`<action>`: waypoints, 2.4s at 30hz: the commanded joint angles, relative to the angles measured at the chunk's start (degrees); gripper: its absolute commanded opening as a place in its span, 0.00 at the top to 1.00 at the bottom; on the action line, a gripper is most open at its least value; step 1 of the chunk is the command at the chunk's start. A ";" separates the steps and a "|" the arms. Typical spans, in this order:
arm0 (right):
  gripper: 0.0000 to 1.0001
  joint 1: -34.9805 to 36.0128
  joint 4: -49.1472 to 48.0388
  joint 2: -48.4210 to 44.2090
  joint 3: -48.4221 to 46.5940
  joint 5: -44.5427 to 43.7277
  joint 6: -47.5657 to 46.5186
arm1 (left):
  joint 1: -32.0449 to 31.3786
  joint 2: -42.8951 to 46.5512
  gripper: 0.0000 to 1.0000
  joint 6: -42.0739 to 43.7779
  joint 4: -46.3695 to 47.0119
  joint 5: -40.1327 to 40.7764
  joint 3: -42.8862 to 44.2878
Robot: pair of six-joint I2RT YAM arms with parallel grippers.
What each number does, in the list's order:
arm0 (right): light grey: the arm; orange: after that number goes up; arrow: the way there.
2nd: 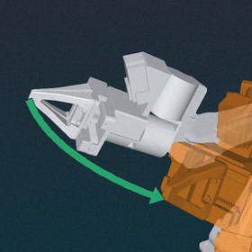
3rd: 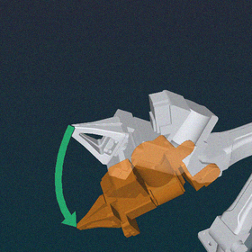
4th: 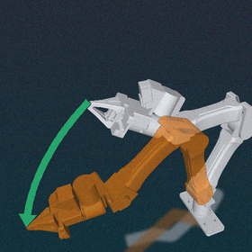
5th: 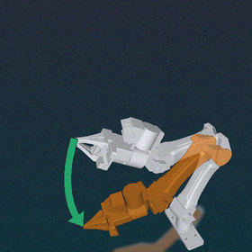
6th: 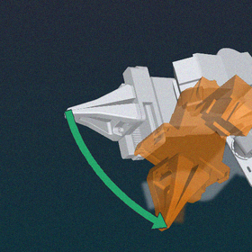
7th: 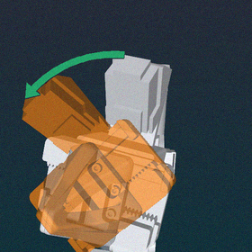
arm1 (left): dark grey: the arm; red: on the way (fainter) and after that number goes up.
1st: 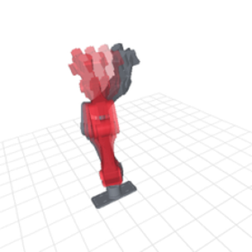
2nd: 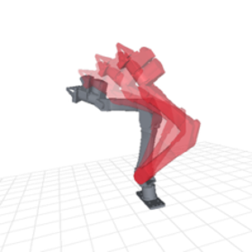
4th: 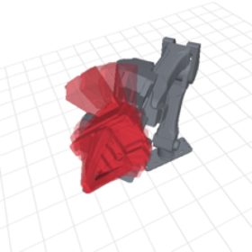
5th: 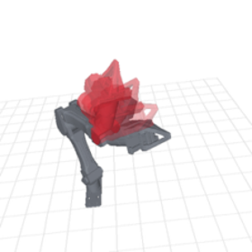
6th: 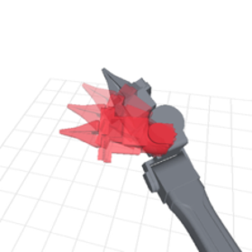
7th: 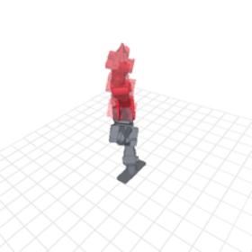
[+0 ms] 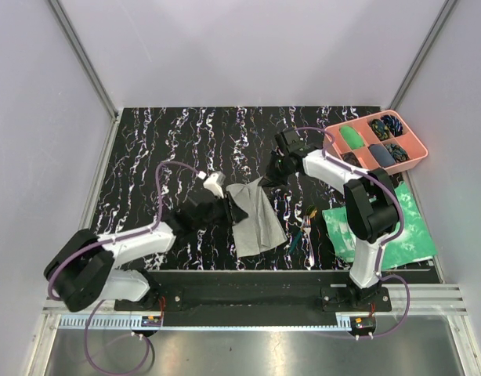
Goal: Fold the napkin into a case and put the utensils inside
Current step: Fold the 2/3-rectangle-folded napkin at the center of the board.
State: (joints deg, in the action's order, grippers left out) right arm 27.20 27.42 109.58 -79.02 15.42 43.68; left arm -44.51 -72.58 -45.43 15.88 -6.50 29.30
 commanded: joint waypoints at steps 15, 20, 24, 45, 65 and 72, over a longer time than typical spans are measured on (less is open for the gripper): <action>1.00 5.93 -2.28 -0.25 -1.31 -4.96 11.68 | 5.58 -24.36 0.94 2.89 1.34 0.35 8.06; 1.00 7.95 -8.43 0.19 0.98 -3.99 19.76 | 5.58 -25.86 0.95 3.07 2.75 0.26 7.97; 1.00 8.92 -12.21 1.16 1.94 -2.95 24.43 | 5.58 -25.95 0.96 3.42 3.81 -0.35 7.97; 1.00 10.77 -35.67 0.11 18.11 -6.72 46.22 | 6.19 -21.83 0.94 8.07 6.36 -1.14 5.07; 1.00 12.87 -38.23 0.02 18.56 -10.14 55.37 | 11.47 -22.24 0.94 8.08 1.87 -0.97 4.98; 1.00 13.93 -39.54 -0.24 18.73 -13.66 60.46 | 11.03 -21.56 0.95 8.16 0.66 0.00 4.63</action>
State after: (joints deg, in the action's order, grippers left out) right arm 40.12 -9.26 111.94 -59.55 5.43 99.79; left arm -32.97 -93.25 -37.76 18.59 -7.11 34.76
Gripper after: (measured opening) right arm 0.013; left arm 0.055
